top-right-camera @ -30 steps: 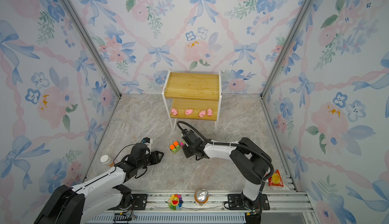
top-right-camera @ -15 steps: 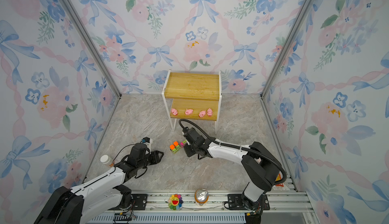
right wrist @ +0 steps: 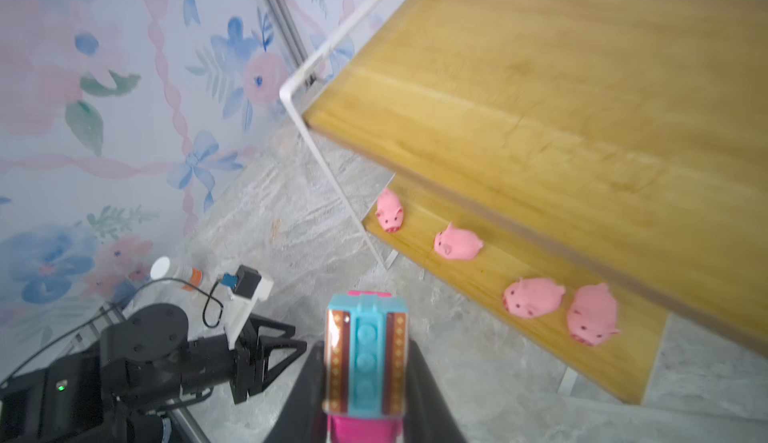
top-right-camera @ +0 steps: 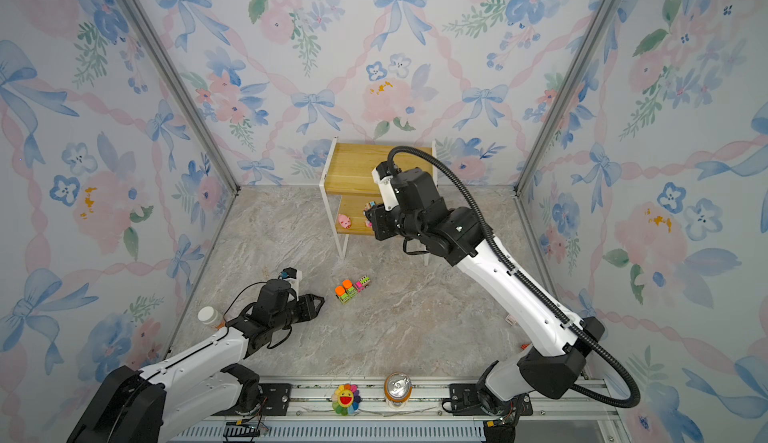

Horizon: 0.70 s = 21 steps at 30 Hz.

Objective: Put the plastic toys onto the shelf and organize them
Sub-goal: 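Lift the teal-topped pink truck with the right gripper over the upper shelf tier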

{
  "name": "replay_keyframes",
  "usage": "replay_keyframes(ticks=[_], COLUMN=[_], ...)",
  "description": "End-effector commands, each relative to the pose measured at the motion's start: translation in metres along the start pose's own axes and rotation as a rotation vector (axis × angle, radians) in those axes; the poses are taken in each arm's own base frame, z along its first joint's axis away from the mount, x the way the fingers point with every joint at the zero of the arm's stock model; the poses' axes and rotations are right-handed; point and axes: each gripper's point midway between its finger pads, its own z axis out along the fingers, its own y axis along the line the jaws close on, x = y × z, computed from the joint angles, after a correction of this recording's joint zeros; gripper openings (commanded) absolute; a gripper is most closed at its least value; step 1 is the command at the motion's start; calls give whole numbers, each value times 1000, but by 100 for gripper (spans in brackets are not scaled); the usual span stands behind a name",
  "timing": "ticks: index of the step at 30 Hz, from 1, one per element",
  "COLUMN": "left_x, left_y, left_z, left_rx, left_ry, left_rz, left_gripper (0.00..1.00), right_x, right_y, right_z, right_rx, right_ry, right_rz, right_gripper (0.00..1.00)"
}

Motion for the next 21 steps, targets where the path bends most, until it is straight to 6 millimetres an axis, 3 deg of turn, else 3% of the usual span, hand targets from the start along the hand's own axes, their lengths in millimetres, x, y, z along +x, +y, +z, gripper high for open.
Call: replay_keyframes(ticks=[1, 4, 7, 15, 21], left_x=[-7, -11, -14, -17, -17], left_y=[-9, -12, -15, -18, -16], left_z=[0, 0, 1, 1, 2], left_rx=[20, 21, 29, 35, 28], left_ry=[-3, -6, -7, -9, -7], left_rz=[34, 42, 48, 61, 64], left_gripper=[48, 48, 48, 47, 47], right_x=[-11, -37, -49, -56, -63], right_y=[-27, -48, -71, -114, -135], right_z=[-16, -20, -4, 38, 48], right_rx=[114, 200, 284, 430, 471], right_ry=[33, -21, -25, -29, -57], right_rz=[13, 41, 70, 116, 141], right_gripper=[18, 19, 18, 17, 17])
